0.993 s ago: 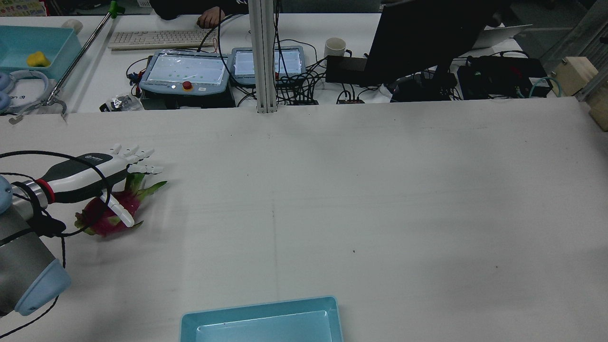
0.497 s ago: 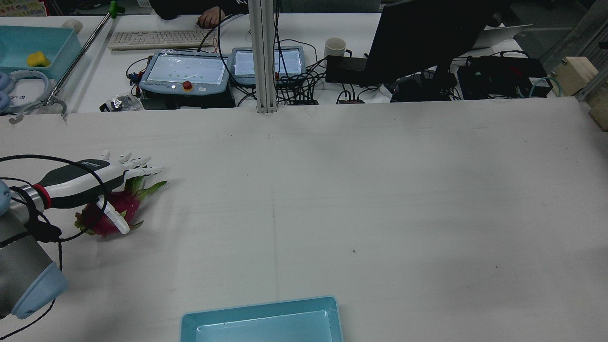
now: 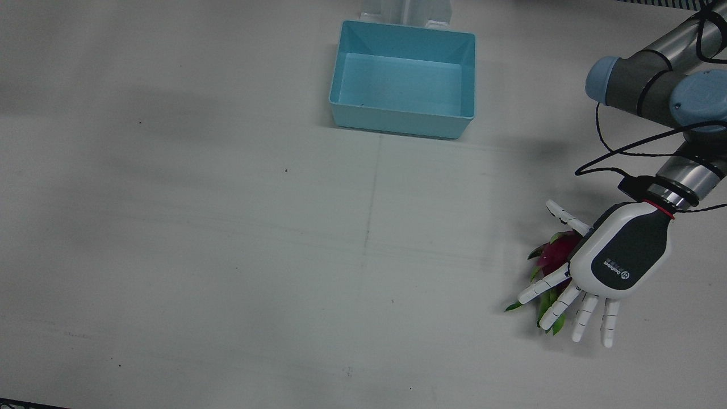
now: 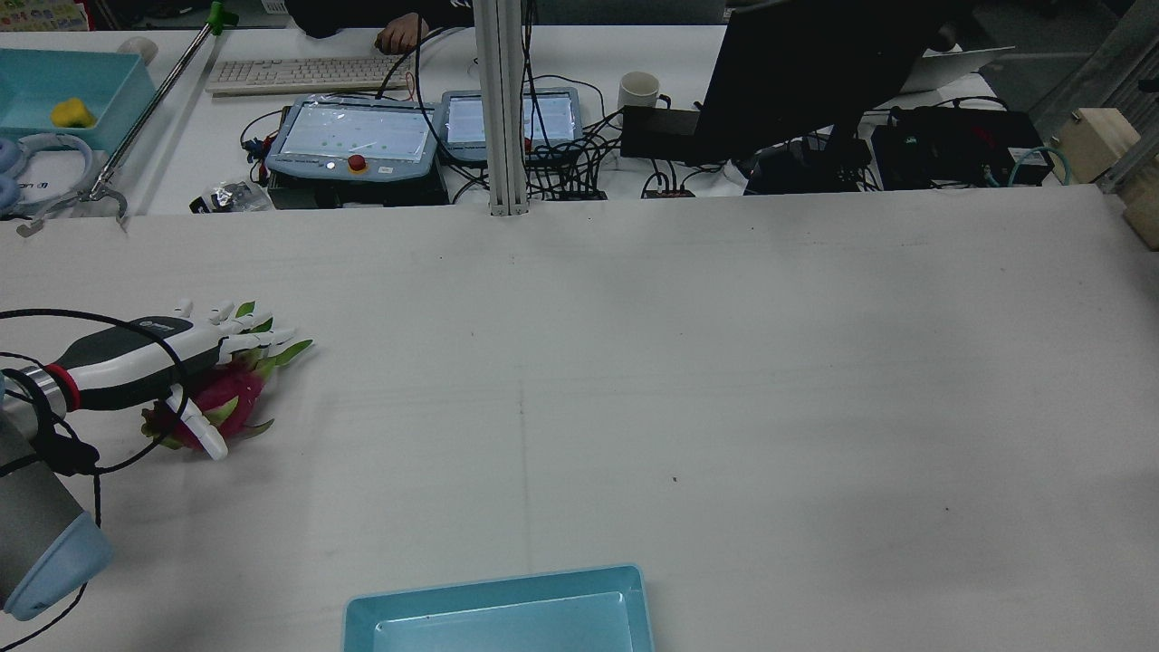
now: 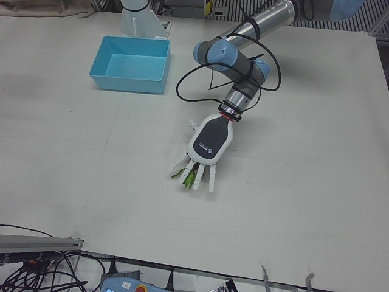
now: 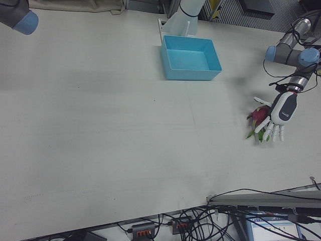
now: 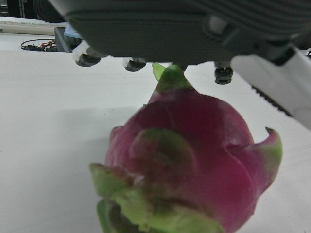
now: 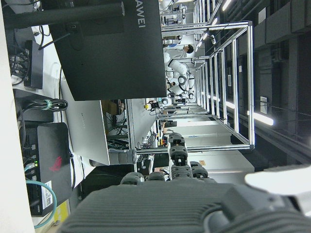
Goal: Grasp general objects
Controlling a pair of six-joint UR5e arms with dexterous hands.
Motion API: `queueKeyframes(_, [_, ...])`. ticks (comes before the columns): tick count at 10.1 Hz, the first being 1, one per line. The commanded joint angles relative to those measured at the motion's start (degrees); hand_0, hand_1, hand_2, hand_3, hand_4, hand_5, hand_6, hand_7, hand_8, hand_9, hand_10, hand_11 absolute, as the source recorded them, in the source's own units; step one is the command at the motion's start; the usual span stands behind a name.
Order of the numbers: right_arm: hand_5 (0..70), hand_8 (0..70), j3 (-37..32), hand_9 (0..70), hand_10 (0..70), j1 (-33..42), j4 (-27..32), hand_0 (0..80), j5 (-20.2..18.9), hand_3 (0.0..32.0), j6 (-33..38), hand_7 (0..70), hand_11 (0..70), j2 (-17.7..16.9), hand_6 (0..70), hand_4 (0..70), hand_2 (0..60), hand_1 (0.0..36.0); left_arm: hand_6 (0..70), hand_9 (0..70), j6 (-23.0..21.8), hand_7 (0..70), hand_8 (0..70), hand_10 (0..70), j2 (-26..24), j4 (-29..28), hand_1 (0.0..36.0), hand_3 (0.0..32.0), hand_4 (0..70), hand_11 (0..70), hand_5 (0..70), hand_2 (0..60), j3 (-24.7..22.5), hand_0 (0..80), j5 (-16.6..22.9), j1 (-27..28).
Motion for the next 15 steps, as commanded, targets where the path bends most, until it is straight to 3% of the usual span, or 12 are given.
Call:
queueKeyframes(1, [0.0,0.0,0.0,0.0,0.0,0.0,0.0,0.0,-0.1,0.0,0.0,0.0,0.0,0.1,0.0,0.0,0.0,0.0,0.0,0.0,0.1,4.8,0.0,0.0,0.8,-0.9,1.6,32.0,0.0,0.0,0.0,0.0,0.0,45.5,0.0,-0.1])
queueKeyframes(2, [0.0,0.0,0.0,0.0,0.0,0.0,0.0,0.0,-0.1,0.0,0.0,0.0,0.0,0.0,0.0,0.0,0.0,0.0,0.0,0.0,0.5,4.6,0.0,0.0,0.8,-1.8,2.3,32.0,0.0,0.0,0.0,0.0,0.0,45.8,-0.1,-0.3])
queueKeyframes(3, [0.0,0.0,0.0,0.0,0.0,0.0,0.0,0.0,0.0,0.0,0.0,0.0,0.0,0.1,0.0,0.0,0.0,0.0,0.0,0.0,2.8,4.7,0.0,0.0,0.8,-1.9,7.6,32.0,0.0,0.0,0.0,0.0,0.0,47.4,-0.2,-0.4])
queueKeyframes(4, [0.0,0.0,0.0,0.0,0.0,0.0,0.0,0.0,0.0,0.0,0.0,0.0,0.0,0.0,0.0,0.0,0.0,0.0,0.0,0.0,4.3,5.1,0.0,0.0,1.4,-2.2,16.7,32.0,0.0,0.0,0.0,0.0,-0.6,51.9,-0.3,-0.5])
queueKeyframes(5, [0.0,0.0,0.0,0.0,0.0,0.0,0.0,0.0,0.0,0.0,0.0,0.0,0.0,0.0,0.0,0.0,0.0,0.0,0.0,0.0,5.7,5.2,0.0,0.0,2.9,-3.3,21.5,32.0,0.0,0.0,0.0,0.0,-1.5,55.7,-0.6,-0.6])
queueKeyframes(7, [0.0,0.0,0.0,0.0,0.0,0.0,0.0,0.0,0.0,0.0,0.0,0.0,0.0,0.1,0.0,0.0,0.0,0.0,0.0,0.0,7.9,5.5,0.0,0.0,3.6,-3.8,25.0,32.0,0.0,0.1,0.0,0.0,-1.4,59.4,-0.7,-0.6])
queueKeyframes(8, [0.0,0.0,0.0,0.0,0.0,0.0,0.0,0.0,0.0,0.0,0.0,0.0,0.0,0.0,0.0,0.0,0.0,0.0,0.0,0.0,8.4,5.4,0.0,0.0,4.3,-4.4,28.4,32.0,0.0,1.1,0.0,0.0,-1.4,63.4,-0.7,-0.6])
queueKeyframes(10, [0.0,0.0,0.0,0.0,0.0,0.0,0.0,0.0,0.0,0.0,0.1,0.0,0.0,0.1,0.0,0.0,0.0,0.0,0.0,0.0,8.5,5.9,0.0,0.0,5.3,-5.5,30.2,32.0,0.0,1.1,0.0,0.0,-1.4,68.5,-0.8,-0.6])
queueKeyframes(13, [0.0,0.0,0.0,0.0,0.0,0.0,0.0,0.0,0.0,0.0,0.0,0.0,0.0,0.0,0.0,0.0,0.0,0.0,0.0,0.0,11.6,5.5,0.0,0.0,5.2,-5.9,31.2,32.0,0.0,0.3,0.0,0.5,-1.5,67.9,-1.0,-0.5])
queueKeyframes(14, [0.0,0.0,0.0,0.0,0.0,0.0,0.0,0.0,0.0,0.0,0.0,0.0,0.0,0.0,0.0,0.0,0.0,0.0,0.0,0.0,12.7,4.4,0.0,0.0,5.1,-5.8,32.3,32.0,0.0,0.4,0.1,4.7,-1.6,67.9,-1.7,-0.5])
queueKeyframes(15, [0.0,0.0,0.0,0.0,0.0,0.0,0.0,0.0,0.0,0.0,0.0,0.0,0.0,0.0,0.0,0.0,0.0,0.0,0.0,0.0,12.8,3.1,0.0,0.0,5.2,-5.8,31.3,32.0,0.0,0.2,4.5,3.7,-1.6,65.2,-2.3,-0.4])
